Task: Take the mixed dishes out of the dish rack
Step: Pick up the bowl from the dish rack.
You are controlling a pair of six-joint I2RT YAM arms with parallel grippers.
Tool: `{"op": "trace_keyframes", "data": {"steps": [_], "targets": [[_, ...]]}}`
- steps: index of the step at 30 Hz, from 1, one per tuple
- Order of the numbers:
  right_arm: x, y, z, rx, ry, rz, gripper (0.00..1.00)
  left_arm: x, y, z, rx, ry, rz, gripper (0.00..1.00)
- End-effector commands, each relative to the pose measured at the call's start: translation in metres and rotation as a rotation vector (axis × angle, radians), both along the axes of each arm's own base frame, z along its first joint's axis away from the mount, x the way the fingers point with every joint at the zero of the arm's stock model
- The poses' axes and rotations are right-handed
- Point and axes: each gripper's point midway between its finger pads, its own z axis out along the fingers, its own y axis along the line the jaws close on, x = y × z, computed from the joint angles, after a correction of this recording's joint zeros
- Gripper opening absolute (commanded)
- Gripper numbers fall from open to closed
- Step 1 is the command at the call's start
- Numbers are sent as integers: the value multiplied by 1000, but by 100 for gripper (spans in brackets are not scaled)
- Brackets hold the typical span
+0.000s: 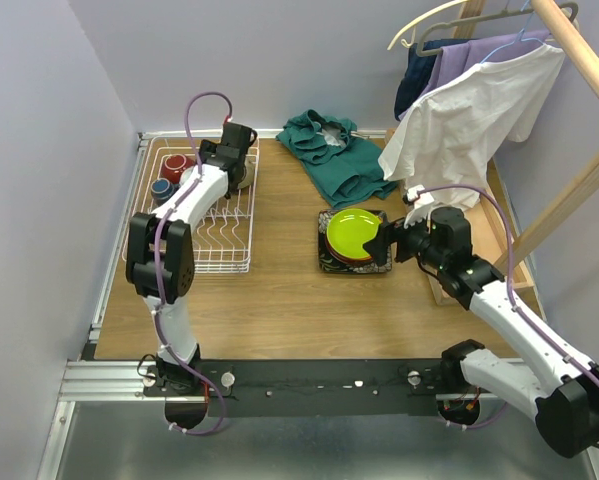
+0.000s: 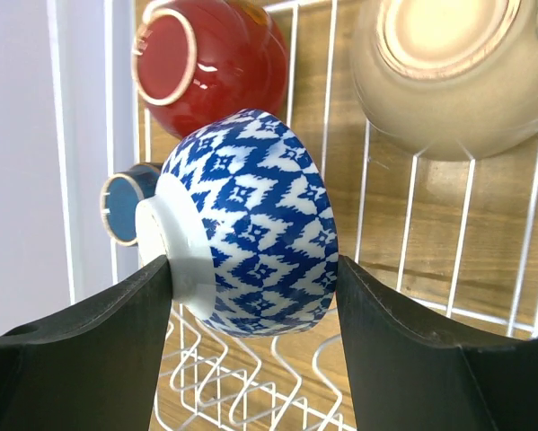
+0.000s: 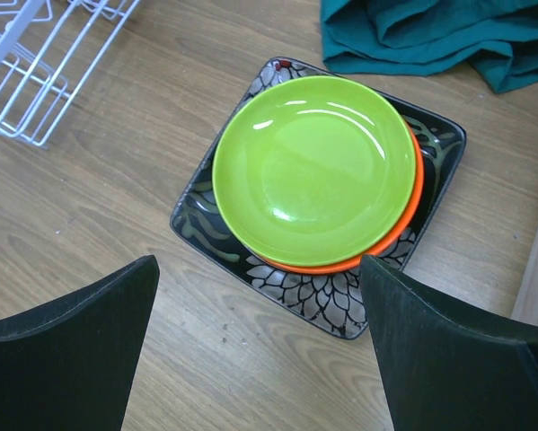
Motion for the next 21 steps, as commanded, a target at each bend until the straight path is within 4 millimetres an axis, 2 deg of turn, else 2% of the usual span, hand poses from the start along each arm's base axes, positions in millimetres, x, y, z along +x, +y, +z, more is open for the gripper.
{"op": "trace_keyframes", "data": {"steps": [1,6,11,12,13,15,16,18,20,21], "targets": [[4,16,18,69,-35,51,100,-1,4,56,-95,-134,47,45],[-1,29,28,120,-54,122,100,-6,-1,74,-221,-180,43,44],[2,36,31,146,-37,140,100,-16,-14,100,-382,-241,36,44],[3,38,32,152,-32,143,100,-18,-20,101,-422,-241,20,44],[4,40,31,158,-20,150,100,-22,-21,112,-454,-268,16,44],[6,44,35,173,-11,157,100,-27,-30,114,-524,-277,8,43],[6,46,33,179,4,167,100,-31,-35,124,-565,-295,-15,43],[11,51,44,207,-22,174,100,-37,-43,128,-622,-306,-22,43],[13,55,44,219,-11,183,100,-43,-55,140,-694,-326,-65,43],[15,56,47,234,-14,181,100,-46,-58,138,-718,-322,-71,43]]}}
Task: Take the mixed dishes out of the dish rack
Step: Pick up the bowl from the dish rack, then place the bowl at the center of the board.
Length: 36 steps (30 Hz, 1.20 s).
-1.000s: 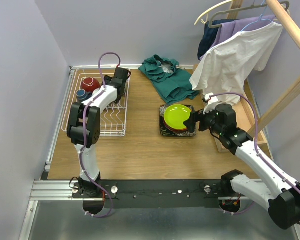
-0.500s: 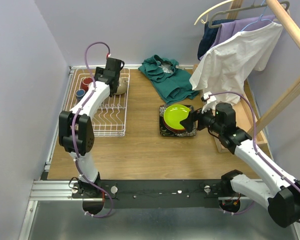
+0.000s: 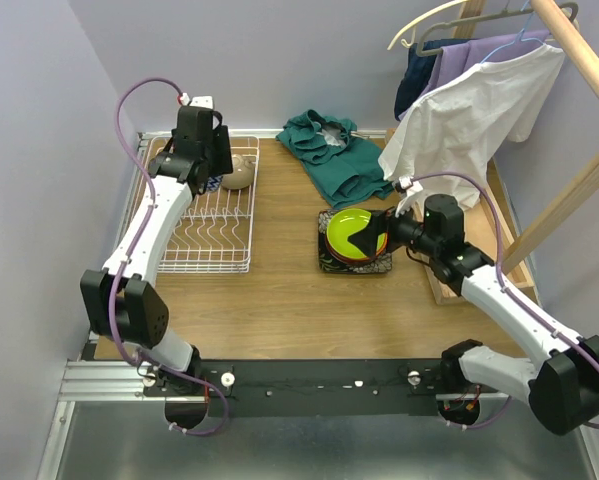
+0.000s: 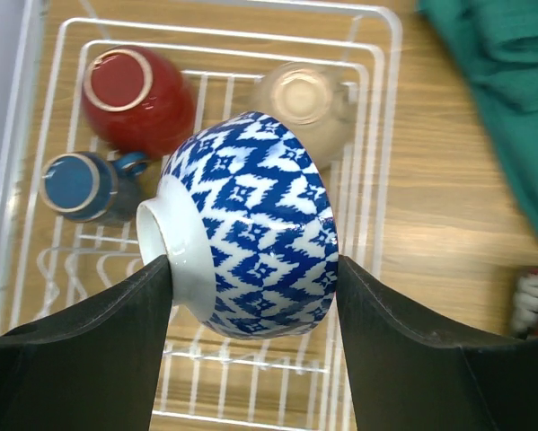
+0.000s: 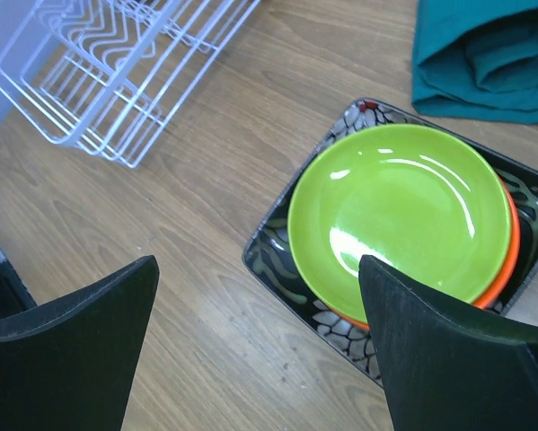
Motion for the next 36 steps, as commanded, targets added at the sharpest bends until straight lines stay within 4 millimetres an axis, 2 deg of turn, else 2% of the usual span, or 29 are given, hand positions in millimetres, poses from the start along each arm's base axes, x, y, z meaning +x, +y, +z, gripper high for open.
{"op": "trace_keyframes", "data": {"steps": [1,3,5,9,10,12,13,18,19,20,22,23,28,32,36], "targets": [[8,19,33,98,-46,51,100,-14,-35,34,-236,-106,-91,43],[12,22,35,121,-36,45,100,-19,-47,35,-299,-117,-131,43],[15,25,39,140,-31,47,100,-26,-66,46,-395,-143,-200,43],[21,33,43,191,-5,45,100,-40,-89,49,-537,-153,-279,43],[23,35,40,195,8,51,100,-44,-93,44,-560,-142,-293,42],[25,38,42,218,28,46,100,-50,-106,46,-631,-144,-339,42],[26,39,40,224,37,46,100,-55,-110,40,-654,-131,-347,42],[34,45,44,280,72,31,100,-71,-136,44,-784,-146,-421,42],[36,46,43,286,81,22,100,-78,-140,39,-810,-129,-439,42],[39,47,40,290,100,12,100,-78,-144,44,-832,-154,-456,42],[43,49,41,312,121,1,100,-85,-152,38,-872,-136,-468,42],[44,50,40,318,128,0,100,-87,-157,42,-885,-150,-491,42],[52,56,35,365,176,-22,100,-110,-194,33,-936,-99,-582,42],[53,60,30,398,206,-18,100,-122,-217,35,-1009,-98,-641,42],[52,63,25,429,233,-12,94,-132,-234,38,-1068,-84,-678,42]]}}
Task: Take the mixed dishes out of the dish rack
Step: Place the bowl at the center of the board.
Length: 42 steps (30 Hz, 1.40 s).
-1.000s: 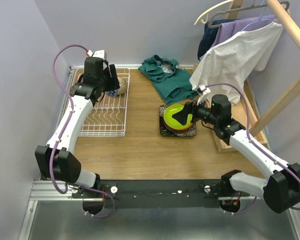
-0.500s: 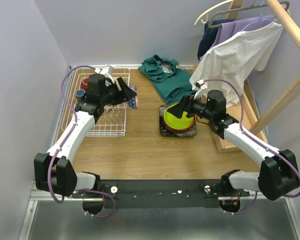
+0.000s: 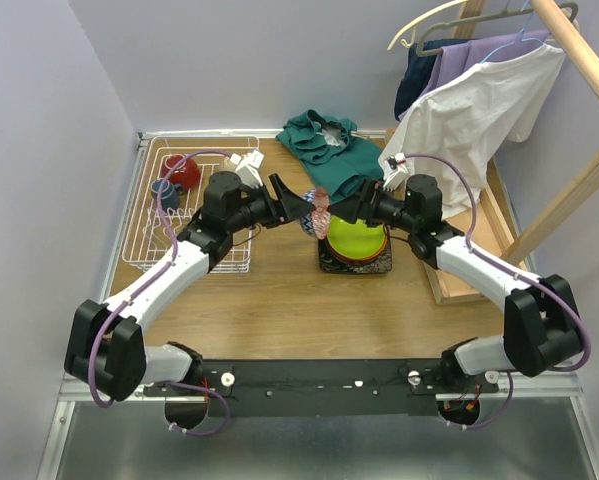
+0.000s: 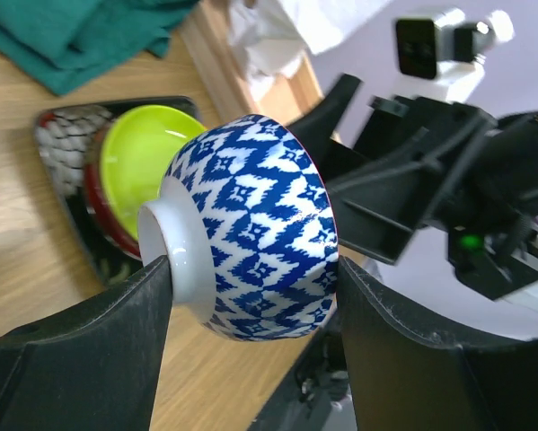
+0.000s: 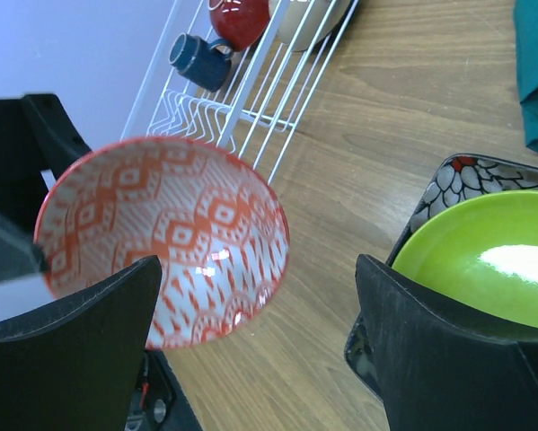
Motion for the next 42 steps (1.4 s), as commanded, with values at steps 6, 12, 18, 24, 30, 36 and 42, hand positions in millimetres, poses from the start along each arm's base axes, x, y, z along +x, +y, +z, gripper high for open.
{"op": "trace_keyframes", "data": {"steps": [6,12,18,24,30,36,42], "targets": [[-1,13,3,90,19,41,83,-18,-34,45,-216,-96,-109,42],[-5,15,-3,102,32,61,61,-21,-38,44,-263,-70,-128,42],[-10,11,-11,70,40,60,17,-21,-36,32,-227,-56,-119,43],[-17,0,-17,4,48,29,1,-14,-26,6,-86,-43,-67,73],[-30,-26,-35,-155,87,-38,1,5,6,-22,193,-74,62,99],[-54,-58,-64,-345,193,-80,1,25,67,-28,537,-135,267,99],[-81,-85,-85,-508,299,-100,1,38,120,-16,780,-174,444,99]]}}
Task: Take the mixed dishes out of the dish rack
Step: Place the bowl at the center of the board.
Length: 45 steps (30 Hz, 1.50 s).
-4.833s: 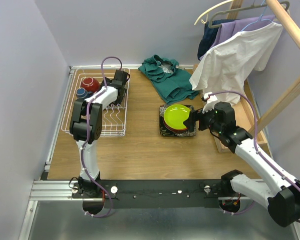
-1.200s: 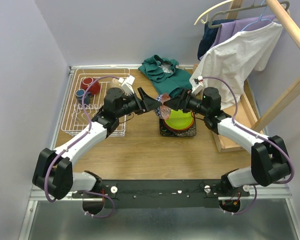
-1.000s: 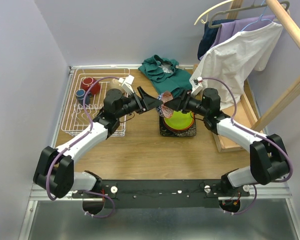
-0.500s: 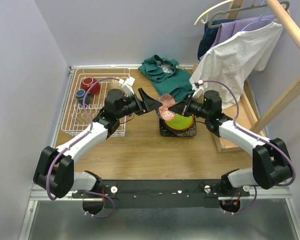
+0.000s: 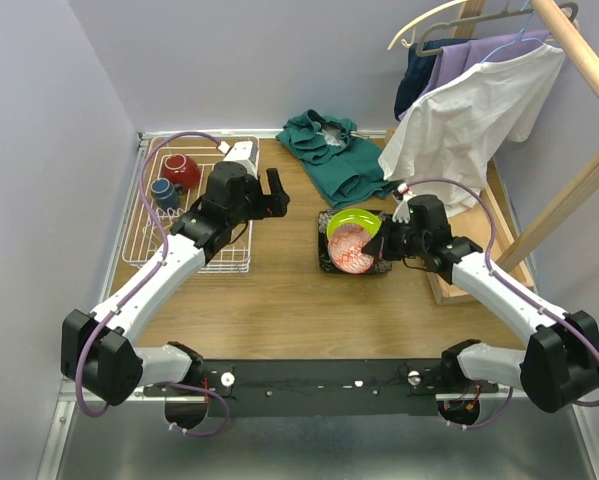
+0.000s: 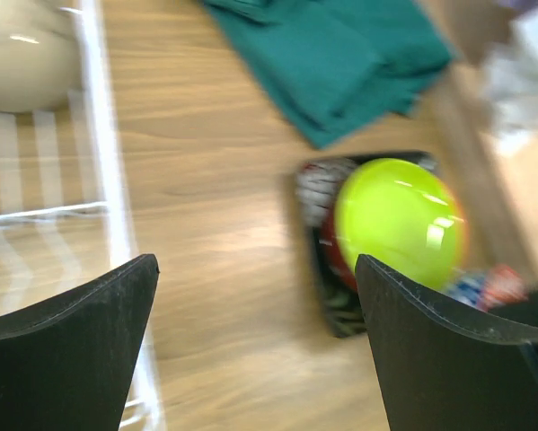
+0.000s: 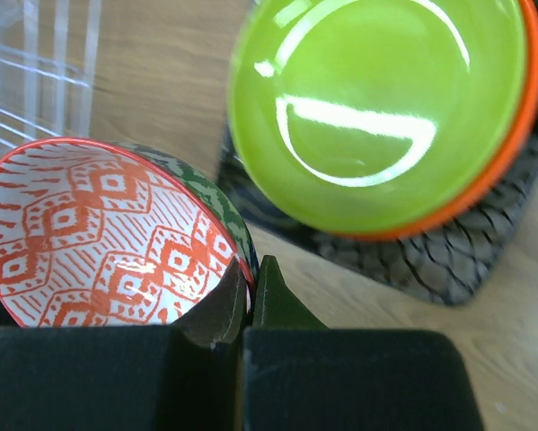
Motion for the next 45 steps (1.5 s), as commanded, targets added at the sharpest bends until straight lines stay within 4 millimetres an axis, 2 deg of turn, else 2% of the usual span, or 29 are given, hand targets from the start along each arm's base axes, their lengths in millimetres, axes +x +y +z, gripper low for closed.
{"op": "trace_keyframes", "data": {"steps": [1,5,10,19,27,40,45], "targets": [[-25,-29,-16,-182,99,-25,1,11,69,4,322,-49,217,99],[-35,-34,-31,-245,149,-43,1,17,85,11,371,-63,272,99],[-50,-28,-52,-356,207,-21,1,28,100,11,350,-45,315,99],[-46,-43,-64,-466,195,-120,1,37,103,1,297,-10,322,99],[-51,-21,-75,-370,216,-58,7,45,111,-1,245,9,347,99],[-61,-27,-87,-372,228,-63,27,57,116,-10,108,69,359,99],[-60,-32,-78,-382,200,-79,42,62,116,-12,58,87,371,99]]}}
